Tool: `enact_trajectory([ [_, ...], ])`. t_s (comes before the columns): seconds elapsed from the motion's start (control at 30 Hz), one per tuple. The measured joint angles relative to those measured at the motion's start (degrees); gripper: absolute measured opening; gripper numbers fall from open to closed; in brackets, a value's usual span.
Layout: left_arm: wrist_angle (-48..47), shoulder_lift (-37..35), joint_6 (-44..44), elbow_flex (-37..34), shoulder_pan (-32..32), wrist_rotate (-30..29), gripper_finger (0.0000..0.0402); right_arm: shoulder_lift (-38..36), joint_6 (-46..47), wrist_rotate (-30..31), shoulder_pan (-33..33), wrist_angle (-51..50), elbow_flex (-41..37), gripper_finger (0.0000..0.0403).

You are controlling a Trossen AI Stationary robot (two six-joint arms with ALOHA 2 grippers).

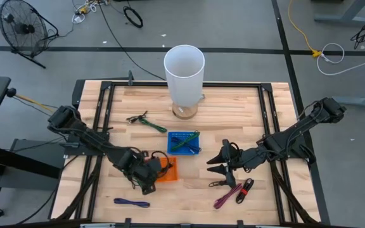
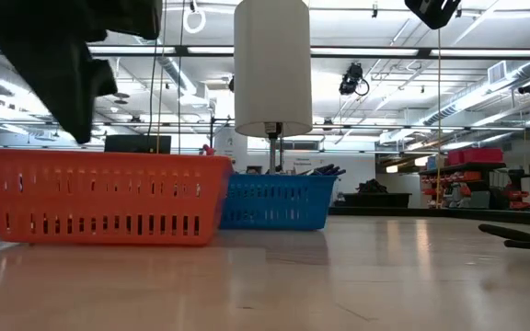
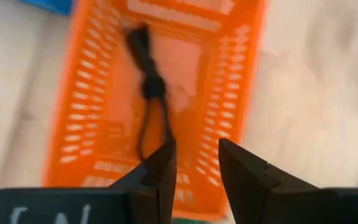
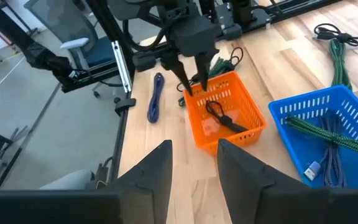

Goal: Pick & Place USB Port
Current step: Adjust the orange bin

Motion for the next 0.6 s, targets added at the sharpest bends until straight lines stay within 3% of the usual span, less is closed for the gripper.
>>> enact_trajectory([
  [0.1,-0.05,0.26,-0.35,-0.04,-0.56,-3.78,0.0116,0.00,0.00,0.03,-0.02,0.04,0.00,0.0126],
  [0.33,-0.78,0.48,-1.80,-0.07,0.34,-4.79,0.0115,0.00,0.02,0.00,-0.02,-0.01,0.00,0.0126],
  [0.5,-3.50,0.48,-4.19,-0.07,0.18,1.38,0.0115,0.01,0.95,0.04,-0.02,-0.82,0.00,0.0126],
  [0.6,-6.20,-0.36,-5.64,-0.07,-0.83,2.16,0.0115,0.01,1.03,0.09,-0.02,-1.14,0.00,0.0126],
])
